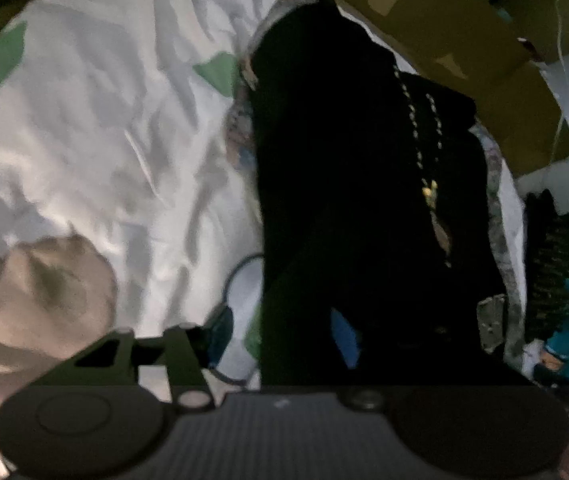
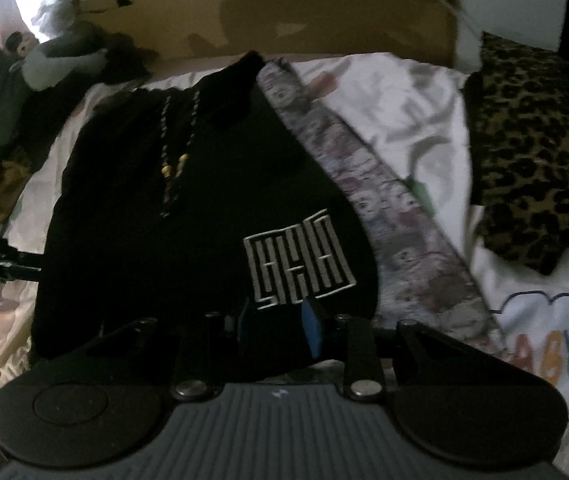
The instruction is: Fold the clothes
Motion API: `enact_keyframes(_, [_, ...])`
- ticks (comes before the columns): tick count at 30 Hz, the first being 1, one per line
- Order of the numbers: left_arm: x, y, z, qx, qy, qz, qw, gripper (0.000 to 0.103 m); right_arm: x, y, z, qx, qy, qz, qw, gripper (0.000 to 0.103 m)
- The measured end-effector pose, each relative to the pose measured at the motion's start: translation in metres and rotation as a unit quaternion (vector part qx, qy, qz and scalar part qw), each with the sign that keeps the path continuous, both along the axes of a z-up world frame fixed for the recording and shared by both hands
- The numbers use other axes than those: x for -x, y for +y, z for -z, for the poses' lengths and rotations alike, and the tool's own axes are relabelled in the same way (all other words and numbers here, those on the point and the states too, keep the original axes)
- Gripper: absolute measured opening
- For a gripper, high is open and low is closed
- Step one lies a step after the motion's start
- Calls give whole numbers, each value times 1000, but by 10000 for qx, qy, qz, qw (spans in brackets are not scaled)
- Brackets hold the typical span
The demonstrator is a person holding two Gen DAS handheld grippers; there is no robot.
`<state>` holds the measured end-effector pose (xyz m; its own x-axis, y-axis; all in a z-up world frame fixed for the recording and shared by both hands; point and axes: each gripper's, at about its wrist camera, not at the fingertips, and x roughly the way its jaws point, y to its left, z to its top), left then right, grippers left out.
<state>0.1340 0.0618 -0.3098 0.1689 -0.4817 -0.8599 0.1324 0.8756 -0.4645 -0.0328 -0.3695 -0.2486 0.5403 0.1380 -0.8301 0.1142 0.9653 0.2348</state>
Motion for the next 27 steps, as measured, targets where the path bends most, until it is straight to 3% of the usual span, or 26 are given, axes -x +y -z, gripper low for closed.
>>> enact_keyframes(5, [2, -7, 11, 385, 344, 106, 9986, 53, -4, 14, 8, -120, 103, -78, 9998, 38])
enact_keyframes(7, [4, -9, 12, 390, 348, 187, 9985, 39, -4, 17, 10, -133, 146, -114, 9997, 38])
enact_keyframes(9, [5, -11, 13, 282, 295, 237, 9989, 9, -3, 20, 12, -122, 185, -157, 9996, 38])
enact_keyframes(17, [5, -21, -12, 664, -6, 460, 9967, 5, 4, 17, 15, -140, 227, -70, 9996, 40])
enact_keyframes(21, [0, -47, -22, 917, -60, 628, 9938, 5, 8, 15, 14, -123, 223, -41, 9997, 40])
enact_keyframes(27, [-9, -86, -31, 953, -211, 1033, 9899, 5, 12, 14, 15, -122, 236, -48, 9996, 41])
